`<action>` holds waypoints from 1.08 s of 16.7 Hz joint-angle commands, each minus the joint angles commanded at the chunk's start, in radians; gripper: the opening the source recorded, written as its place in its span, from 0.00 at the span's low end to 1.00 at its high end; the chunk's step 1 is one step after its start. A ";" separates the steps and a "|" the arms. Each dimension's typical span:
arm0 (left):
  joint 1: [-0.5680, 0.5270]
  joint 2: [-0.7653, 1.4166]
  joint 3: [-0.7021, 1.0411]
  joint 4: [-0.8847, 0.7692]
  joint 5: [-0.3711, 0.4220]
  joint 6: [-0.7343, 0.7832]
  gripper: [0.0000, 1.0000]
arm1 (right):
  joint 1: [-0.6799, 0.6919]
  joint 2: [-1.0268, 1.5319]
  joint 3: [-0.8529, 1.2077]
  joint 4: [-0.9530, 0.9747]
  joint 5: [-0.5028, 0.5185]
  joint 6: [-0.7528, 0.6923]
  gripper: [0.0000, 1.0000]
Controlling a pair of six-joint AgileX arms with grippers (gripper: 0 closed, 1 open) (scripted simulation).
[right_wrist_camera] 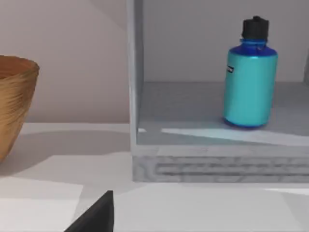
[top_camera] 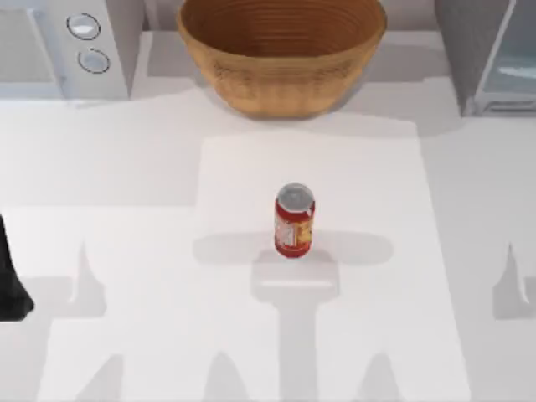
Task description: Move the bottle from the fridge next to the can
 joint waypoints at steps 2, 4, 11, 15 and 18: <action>0.000 0.000 0.000 0.000 0.000 0.000 1.00 | 0.000 0.000 0.000 0.000 0.000 0.000 1.00; 0.000 0.000 0.000 0.000 0.000 0.000 1.00 | -0.007 0.030 0.022 0.024 -0.002 0.000 1.00; 0.000 0.000 0.000 0.000 0.000 0.000 1.00 | -0.065 0.465 0.260 0.290 -0.043 0.003 1.00; 0.000 0.000 0.000 0.000 0.000 0.000 1.00 | -0.107 0.886 0.453 0.505 -0.086 0.007 1.00; 0.000 0.000 0.000 0.000 0.000 0.000 1.00 | -0.139 1.231 0.603 0.674 -0.120 0.010 1.00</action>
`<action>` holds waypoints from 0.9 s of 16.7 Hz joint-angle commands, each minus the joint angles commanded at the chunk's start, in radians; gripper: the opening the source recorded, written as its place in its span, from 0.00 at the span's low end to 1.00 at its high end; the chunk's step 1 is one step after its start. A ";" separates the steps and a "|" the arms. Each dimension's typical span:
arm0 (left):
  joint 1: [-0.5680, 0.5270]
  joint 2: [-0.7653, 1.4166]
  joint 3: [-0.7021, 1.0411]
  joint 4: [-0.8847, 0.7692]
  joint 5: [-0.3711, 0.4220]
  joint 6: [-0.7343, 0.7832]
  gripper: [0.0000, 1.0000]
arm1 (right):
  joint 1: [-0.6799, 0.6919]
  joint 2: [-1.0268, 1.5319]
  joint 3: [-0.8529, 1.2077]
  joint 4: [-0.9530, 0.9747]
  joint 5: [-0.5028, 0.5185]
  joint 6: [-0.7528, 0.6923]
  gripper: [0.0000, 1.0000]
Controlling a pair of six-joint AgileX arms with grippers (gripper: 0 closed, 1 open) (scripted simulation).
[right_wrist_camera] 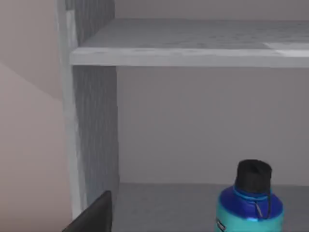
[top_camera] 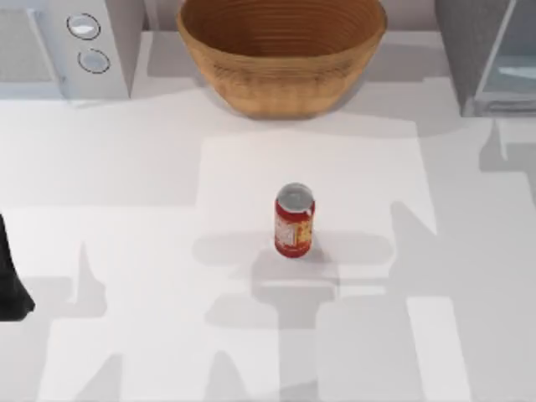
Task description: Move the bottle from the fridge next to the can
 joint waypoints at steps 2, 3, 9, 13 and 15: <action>0.000 0.000 0.000 0.000 0.000 0.000 1.00 | -0.022 0.226 0.097 0.109 -0.021 0.001 1.00; 0.000 0.000 0.000 0.000 0.000 0.000 1.00 | -0.033 0.335 0.144 0.161 -0.031 0.002 1.00; 0.000 0.000 0.000 0.000 0.000 0.000 1.00 | -0.087 0.845 0.371 0.416 -0.076 0.002 1.00; 0.000 0.000 0.000 0.000 0.000 0.000 1.00 | -0.105 0.991 0.446 0.499 -0.088 0.001 1.00; 0.000 0.000 0.000 0.000 0.000 0.000 1.00 | -0.106 1.001 0.452 0.505 -0.089 0.000 1.00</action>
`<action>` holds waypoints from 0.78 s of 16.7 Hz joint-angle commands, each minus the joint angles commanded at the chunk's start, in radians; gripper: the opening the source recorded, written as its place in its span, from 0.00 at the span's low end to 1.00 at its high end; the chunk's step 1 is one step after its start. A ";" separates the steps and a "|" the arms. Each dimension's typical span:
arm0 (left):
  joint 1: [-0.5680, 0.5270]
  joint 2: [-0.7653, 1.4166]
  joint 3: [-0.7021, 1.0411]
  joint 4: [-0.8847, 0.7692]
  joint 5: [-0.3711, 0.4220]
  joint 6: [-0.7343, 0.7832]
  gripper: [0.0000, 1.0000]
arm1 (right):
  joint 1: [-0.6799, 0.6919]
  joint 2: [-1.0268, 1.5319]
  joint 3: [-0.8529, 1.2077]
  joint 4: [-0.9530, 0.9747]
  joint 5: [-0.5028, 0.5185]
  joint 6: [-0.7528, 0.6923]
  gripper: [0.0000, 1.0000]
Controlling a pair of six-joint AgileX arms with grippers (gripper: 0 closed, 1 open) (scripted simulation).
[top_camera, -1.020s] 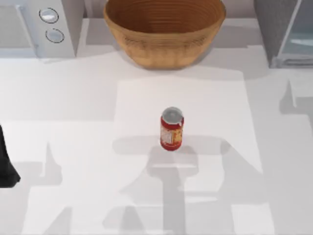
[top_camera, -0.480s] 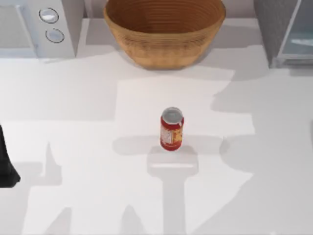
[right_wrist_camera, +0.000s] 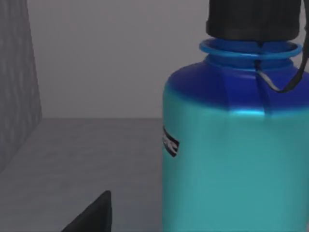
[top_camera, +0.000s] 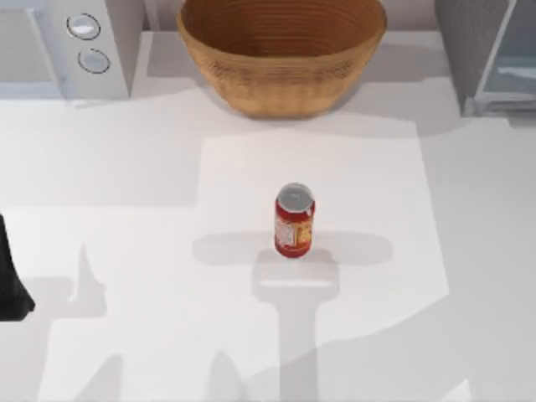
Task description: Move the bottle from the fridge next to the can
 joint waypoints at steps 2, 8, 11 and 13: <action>0.000 0.000 0.000 0.000 0.000 0.000 1.00 | 0.000 0.000 0.000 0.000 0.000 0.000 1.00; 0.000 0.000 0.000 0.000 0.000 0.000 1.00 | 0.008 0.032 0.065 -0.033 0.009 0.000 1.00; 0.000 0.000 0.000 0.000 0.000 0.000 1.00 | 0.017 0.087 0.175 -0.088 0.018 -0.001 1.00; 0.000 0.000 0.000 0.000 0.000 0.000 1.00 | 0.022 0.121 0.247 -0.126 0.024 -0.001 1.00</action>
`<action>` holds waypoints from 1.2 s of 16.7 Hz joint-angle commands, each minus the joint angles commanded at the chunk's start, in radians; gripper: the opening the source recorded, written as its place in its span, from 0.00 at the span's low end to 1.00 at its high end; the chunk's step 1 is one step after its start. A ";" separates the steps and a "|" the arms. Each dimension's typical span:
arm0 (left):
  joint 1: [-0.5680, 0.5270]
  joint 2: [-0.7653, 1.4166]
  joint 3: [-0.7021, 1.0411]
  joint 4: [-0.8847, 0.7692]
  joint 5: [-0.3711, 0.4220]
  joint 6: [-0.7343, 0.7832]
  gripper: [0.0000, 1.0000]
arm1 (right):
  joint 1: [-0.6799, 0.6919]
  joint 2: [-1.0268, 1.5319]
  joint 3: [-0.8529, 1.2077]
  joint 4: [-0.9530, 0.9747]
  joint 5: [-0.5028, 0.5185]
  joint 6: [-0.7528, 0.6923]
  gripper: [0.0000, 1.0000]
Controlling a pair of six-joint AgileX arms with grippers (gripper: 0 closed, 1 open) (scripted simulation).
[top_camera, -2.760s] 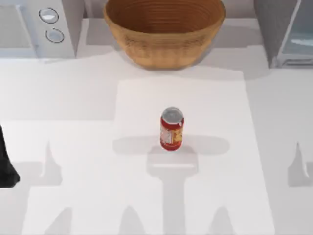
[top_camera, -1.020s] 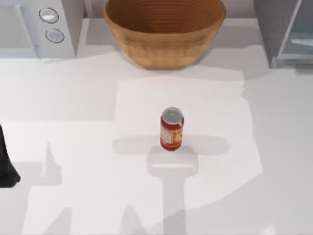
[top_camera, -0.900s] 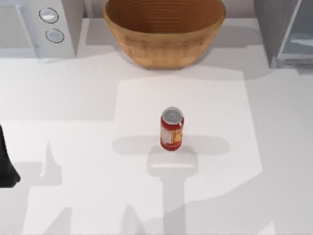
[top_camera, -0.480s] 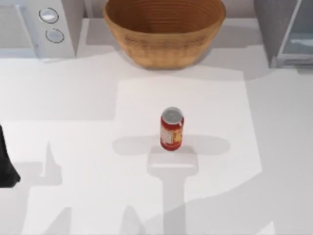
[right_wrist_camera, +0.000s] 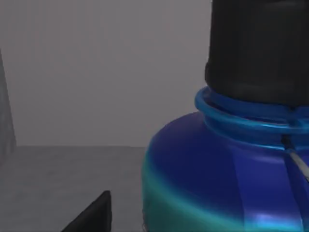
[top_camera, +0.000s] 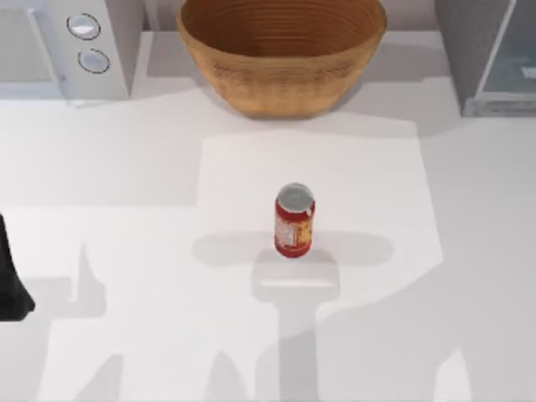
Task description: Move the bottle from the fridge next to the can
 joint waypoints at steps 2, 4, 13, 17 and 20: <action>0.000 0.000 0.000 0.000 0.000 0.000 1.00 | 0.004 0.021 0.047 -0.026 0.004 0.000 1.00; 0.000 0.000 0.000 0.000 0.000 0.000 1.00 | 0.005 0.026 0.056 -0.031 0.005 0.000 1.00; 0.000 0.000 0.000 0.000 0.000 0.000 1.00 | 0.005 0.026 0.056 -0.031 0.005 0.000 0.47; 0.000 0.000 0.000 0.000 0.000 0.000 1.00 | 0.005 0.026 0.056 -0.031 0.005 0.000 0.17; 0.000 0.000 0.000 0.000 0.000 0.000 1.00 | 0.005 0.026 0.056 -0.031 0.005 0.000 0.00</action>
